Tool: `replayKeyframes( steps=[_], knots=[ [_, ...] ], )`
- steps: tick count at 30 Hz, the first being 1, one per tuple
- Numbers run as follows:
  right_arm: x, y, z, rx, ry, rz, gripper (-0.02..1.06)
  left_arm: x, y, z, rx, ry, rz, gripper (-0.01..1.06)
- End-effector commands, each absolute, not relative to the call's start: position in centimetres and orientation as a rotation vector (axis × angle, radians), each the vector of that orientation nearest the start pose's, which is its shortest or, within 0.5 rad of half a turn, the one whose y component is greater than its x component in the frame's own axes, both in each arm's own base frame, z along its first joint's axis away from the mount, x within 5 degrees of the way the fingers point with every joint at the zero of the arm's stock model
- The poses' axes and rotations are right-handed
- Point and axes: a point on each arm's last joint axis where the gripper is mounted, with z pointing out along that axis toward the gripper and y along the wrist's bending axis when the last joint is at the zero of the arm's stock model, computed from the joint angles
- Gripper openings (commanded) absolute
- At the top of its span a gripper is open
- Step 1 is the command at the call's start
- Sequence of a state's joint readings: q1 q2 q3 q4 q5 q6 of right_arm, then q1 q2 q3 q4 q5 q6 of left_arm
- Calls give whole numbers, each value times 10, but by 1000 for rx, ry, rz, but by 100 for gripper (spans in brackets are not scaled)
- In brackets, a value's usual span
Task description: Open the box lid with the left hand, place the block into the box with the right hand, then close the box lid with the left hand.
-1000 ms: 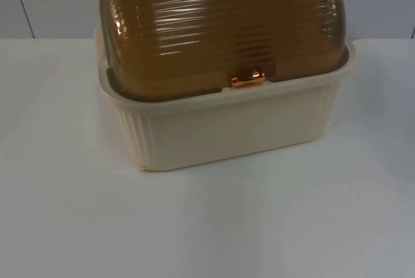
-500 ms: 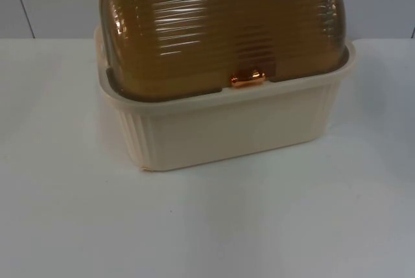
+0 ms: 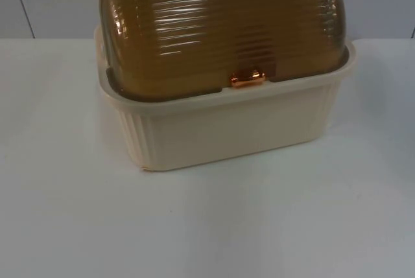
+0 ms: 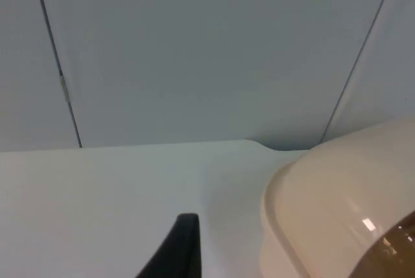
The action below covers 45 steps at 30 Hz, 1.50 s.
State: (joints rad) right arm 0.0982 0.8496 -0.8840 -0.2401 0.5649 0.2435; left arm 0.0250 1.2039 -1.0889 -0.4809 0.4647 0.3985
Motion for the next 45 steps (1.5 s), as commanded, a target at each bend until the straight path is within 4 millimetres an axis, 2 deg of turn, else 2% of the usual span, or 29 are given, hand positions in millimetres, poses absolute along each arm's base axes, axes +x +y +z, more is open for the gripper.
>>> replayKeyframes(
  steps=[1, 6, 10, 13, 15, 16, 21, 22, 25, 27, 28, 33, 34, 35, 37, 40, 41, 45],
  knots=[
    [169, 4, 377, 13, 1997, -62, 105, 264, -14, 380, 69, 2007, -228, 103],
    [169, 4, 376, 14, 2005, -64, 105, 264, -13, 380, 83, 2000, -215, 103],
    [169, 3, 376, -4, 2004, -99, 105, 253, -14, 390, 121, 1971, -198, 103],
    [158, 1, 383, -7, 1960, -114, 105, 223, -16, 411, 156, 1905, -184, 103],
    [146, 1, 396, -17, 1849, -100, 105, 194, -17, 430, 171, 1819, -171, 103],
    [146, 1, 396, -17, 1849, -100, 105, 194, -17, 430, 171, 1819, -171, 103],
    [97, -3, 427, 10, 1575, -57, 105, 118, -17, 468, 181, 1570, -125, 103],
    [97, -3, 427, 10, 1575, -57, 105, 118, -17, 468, 181, 1570, -125, 103],
    [64, -13, 439, 46, 1569, -122, 105, 71, -16, 477, 190, 1479, -77, 103],
    [40, -17, 443, 71, 1563, -142, 105, 47, -12, 477, 123, 1460, -69, 103],
    [40, -17, 443, 71, 1563, -142, 105, 47, -12, 477, 123, 1460, -69, 103],
    [-17, -25, 441, 149, 1461, -158, 105, 0, -9, 471, 94, 1419, -24, 103],
    [-17, -25, 441, 149, 1461, -158, 105, 0, -9, 471, 94, 1419, -24, 103],
    [-35, -25, 440, 181, 1408, -179, 105, -11, -9, 471, 76, 1387, -31, 103],
    [-53, -22, 436, 221, 1357, -196, 105, -27, -8, 470, 74, 1350, -14, 103],
    [-71, -16, 432, 188, 1310, -207, 105, -46, -9, 466, 77, 1311, -2, 103],
    [-71, -16, 432, 188, 1310, -207, 105, -46, -9, 466, 77, 1311, -2, 103],
    [-87, -6, 424, 92, 1297, -168, 105, -79, -7, 457, 81, 1243, 44, 103]
  ],
)
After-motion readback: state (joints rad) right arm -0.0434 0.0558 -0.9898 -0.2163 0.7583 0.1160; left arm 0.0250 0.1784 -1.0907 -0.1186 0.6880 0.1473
